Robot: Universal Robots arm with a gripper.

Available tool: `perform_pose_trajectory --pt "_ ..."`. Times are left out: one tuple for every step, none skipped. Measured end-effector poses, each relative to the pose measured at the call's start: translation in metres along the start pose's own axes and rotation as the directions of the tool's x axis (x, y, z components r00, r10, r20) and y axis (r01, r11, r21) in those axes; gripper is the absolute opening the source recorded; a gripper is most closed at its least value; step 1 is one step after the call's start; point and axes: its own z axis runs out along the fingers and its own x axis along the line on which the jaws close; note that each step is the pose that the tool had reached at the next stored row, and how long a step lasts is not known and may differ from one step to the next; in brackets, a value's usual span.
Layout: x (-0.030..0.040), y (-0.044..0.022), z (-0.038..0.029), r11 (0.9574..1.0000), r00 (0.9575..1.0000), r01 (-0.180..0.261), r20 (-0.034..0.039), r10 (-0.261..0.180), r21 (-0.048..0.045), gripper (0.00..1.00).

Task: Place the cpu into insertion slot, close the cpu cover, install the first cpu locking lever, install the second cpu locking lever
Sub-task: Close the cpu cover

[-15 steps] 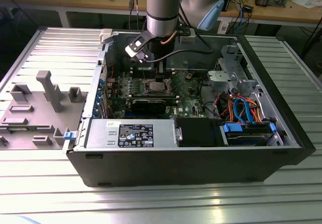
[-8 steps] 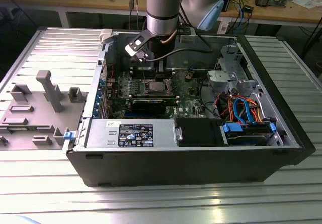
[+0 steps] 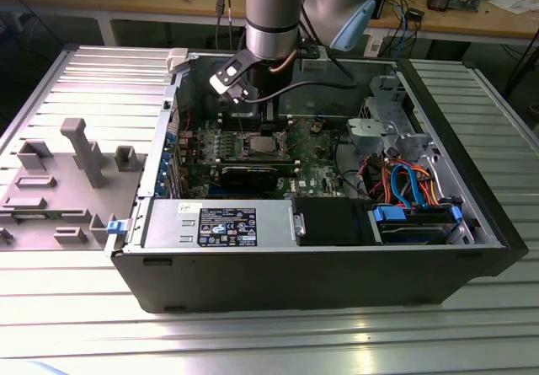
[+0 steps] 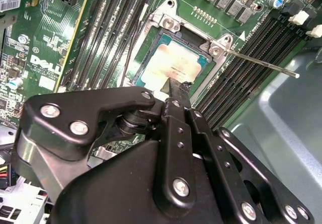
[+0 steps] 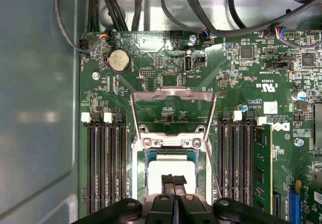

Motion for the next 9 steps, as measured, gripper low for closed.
perform_pose_trajectory --pt "0.0000 0.0002 0.0000 1.0000 1.0000 0.000 -0.0002 0.000 0.0013 0.11" --pt "0.0000 0.0004 0.0000 1.0000 1.0000 0.000 -0.0005 0.000 0.0025 0.11" --pt "0.0000 0.0007 0.0000 1.0000 1.0000 0.000 -0.0012 0.000 0.0047 0.11" --pt "0.0000 0.0008 0.0000 1.0000 1.0000 0.000 -0.0017 0.000 0.0065 0.11" --pt "0.0000 0.0008 -0.0001 1.0000 1.0000 0.000 -0.0017 0.000 0.0070 0.11" --pt "0.0000 0.0009 0.0000 1.0000 1.0000 0.000 -0.0018 0.000 0.0075 0.11" --pt "0.0000 0.0009 -0.0001 1.0000 1.0000 0.000 -0.0018 0.000 0.0076 0.11" --pt "0.0001 0.0009 -0.0001 1.0000 1.0000 0.000 -0.0020 0.000 0.0075 0.11" --pt "0.0001 0.0009 -0.0003 1.0000 1.0000 0.000 -0.0020 0.000 0.0076 0.11"
